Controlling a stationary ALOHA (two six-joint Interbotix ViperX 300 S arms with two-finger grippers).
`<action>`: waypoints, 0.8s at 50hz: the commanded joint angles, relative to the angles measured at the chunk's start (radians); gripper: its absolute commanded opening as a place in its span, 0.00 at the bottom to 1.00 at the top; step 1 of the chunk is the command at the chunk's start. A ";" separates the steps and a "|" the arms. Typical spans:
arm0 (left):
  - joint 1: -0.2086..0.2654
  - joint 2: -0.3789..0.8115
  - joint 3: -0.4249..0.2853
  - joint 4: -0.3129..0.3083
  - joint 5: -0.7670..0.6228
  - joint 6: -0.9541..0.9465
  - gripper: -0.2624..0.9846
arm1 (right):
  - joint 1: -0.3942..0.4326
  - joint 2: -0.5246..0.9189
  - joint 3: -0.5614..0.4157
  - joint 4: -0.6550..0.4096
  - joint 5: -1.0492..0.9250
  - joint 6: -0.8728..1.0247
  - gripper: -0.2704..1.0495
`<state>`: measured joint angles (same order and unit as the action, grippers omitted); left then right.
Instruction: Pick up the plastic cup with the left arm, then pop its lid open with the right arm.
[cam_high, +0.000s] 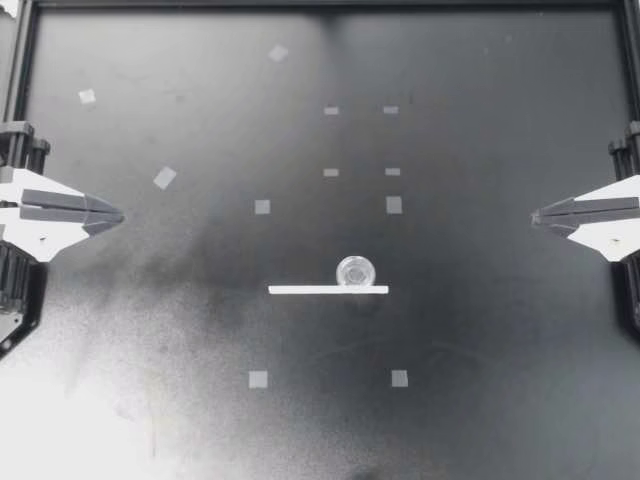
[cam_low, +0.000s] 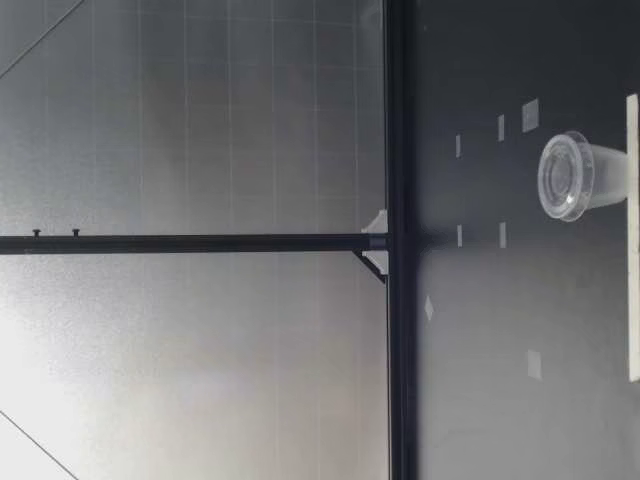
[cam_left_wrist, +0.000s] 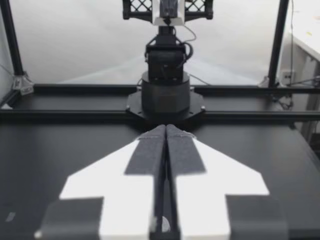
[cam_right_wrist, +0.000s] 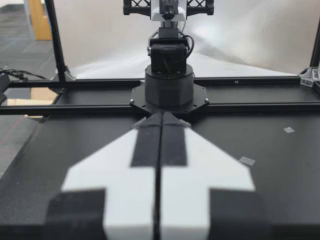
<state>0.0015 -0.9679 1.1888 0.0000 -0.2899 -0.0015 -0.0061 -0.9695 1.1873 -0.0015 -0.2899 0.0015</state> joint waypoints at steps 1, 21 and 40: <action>0.012 -0.021 -0.038 0.003 -0.023 0.025 0.17 | -0.008 0.003 -0.044 0.003 0.003 0.005 0.14; 0.077 0.255 -0.258 0.002 0.258 0.054 0.10 | -0.061 0.184 -0.373 0.018 0.483 0.061 0.01; 0.067 0.643 -0.227 0.002 -0.029 0.048 0.47 | -0.061 0.446 -0.337 0.021 0.296 0.156 0.01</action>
<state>0.0752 -0.3605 0.9695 0.0000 -0.2592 0.0476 -0.0614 -0.5369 0.8452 0.0184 0.0522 0.1427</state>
